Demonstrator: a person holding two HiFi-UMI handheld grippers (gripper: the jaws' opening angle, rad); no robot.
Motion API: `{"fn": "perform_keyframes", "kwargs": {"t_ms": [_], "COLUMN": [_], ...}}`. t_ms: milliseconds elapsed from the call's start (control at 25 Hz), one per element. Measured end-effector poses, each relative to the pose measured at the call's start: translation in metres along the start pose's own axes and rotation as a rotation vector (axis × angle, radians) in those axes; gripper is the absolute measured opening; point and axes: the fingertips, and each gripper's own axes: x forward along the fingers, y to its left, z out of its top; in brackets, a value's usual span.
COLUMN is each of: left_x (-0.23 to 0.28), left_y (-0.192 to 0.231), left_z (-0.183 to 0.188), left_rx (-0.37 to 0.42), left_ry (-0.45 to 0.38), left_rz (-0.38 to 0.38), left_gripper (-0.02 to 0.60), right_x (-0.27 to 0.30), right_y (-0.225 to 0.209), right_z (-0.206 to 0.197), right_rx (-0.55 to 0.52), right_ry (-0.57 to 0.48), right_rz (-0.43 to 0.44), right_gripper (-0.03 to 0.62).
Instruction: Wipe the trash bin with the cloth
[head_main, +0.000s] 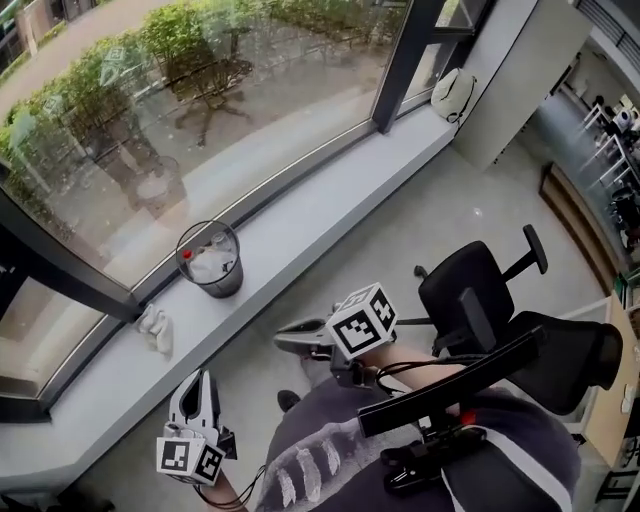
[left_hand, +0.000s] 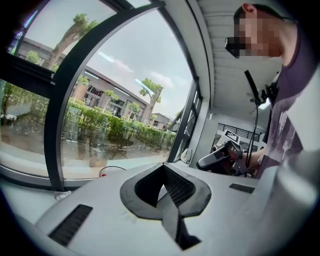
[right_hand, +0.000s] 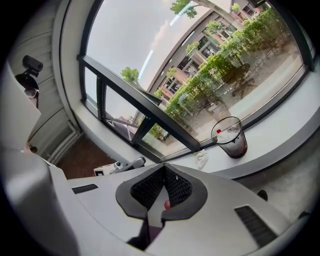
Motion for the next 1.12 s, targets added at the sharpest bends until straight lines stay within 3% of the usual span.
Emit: {"fn": "perform_keyframes", "kwargs": {"t_ms": [160,400,480,640,760,840,1000,1120], "left_x": [0.032,0.111,0.139,0.194,0.227,0.242,0.228,0.194], "left_y": [0.012,0.003,-0.003,-0.032,-0.064,-0.062,-0.015,0.026], "left_z": [-0.007,-0.017,-0.018,-0.001,0.028,0.041,0.046,0.043], "left_rx": [0.066,0.16,0.184,0.179,0.155,0.171,0.154,0.138], "left_ry": [0.066,0.184,0.219,0.224,0.191,0.197,0.203,0.18], "left_rz": [0.0,-0.099,-0.135,-0.167,-0.146,-0.125,0.0,0.092], "left_gripper": [-0.003,-0.003,-0.003,-0.003,-0.003,-0.003,-0.003,-0.003], "right_x": [0.01,-0.026,-0.042,-0.082,-0.115,-0.112,-0.063,-0.011], "right_y": [-0.018,-0.053,-0.084,-0.139,-0.157,-0.168,-0.176,-0.159], "right_z": [0.019,0.067,0.069,0.054,0.071,0.088,0.103,0.107], "right_rx": [-0.043,-0.168,-0.215,-0.392,-0.459,-0.508,-0.671,-0.722], "right_ry": [0.02,-0.023,-0.017,0.114,0.178,0.216,0.349,0.383], "right_rz": [0.005,-0.004,-0.065,-0.226,-0.232,-0.214,-0.172,-0.091], "right_gripper": [-0.006,-0.008,-0.006,-0.008,-0.007,-0.008,-0.006,-0.007]}}
